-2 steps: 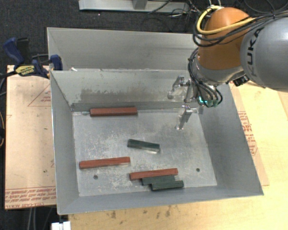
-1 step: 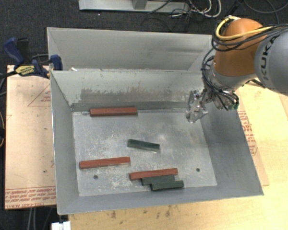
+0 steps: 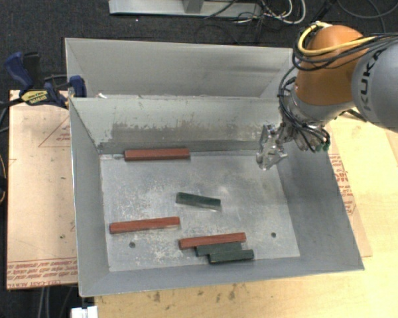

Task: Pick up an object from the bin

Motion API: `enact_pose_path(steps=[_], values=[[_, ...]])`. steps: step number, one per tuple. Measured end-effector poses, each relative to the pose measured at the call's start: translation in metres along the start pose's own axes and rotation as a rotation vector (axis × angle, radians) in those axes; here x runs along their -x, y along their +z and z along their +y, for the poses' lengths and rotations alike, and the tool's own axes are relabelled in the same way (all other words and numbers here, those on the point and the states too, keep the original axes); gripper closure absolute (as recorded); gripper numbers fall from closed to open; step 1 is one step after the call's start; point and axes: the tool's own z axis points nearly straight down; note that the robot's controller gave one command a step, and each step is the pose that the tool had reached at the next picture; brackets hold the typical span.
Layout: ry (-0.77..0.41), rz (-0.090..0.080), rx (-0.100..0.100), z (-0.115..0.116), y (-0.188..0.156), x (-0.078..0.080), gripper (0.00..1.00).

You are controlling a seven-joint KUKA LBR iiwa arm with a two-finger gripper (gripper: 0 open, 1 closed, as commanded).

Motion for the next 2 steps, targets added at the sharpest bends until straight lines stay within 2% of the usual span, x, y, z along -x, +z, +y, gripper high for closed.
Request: enact_pose_path(steps=[1, 2], values=[[-0.108, -0.002, -0.001, 0.006, 0.005, -0.001, 1.0], [-0.446, -0.001, 0.001, 0.008, 0.019, -0.019, 0.0]])
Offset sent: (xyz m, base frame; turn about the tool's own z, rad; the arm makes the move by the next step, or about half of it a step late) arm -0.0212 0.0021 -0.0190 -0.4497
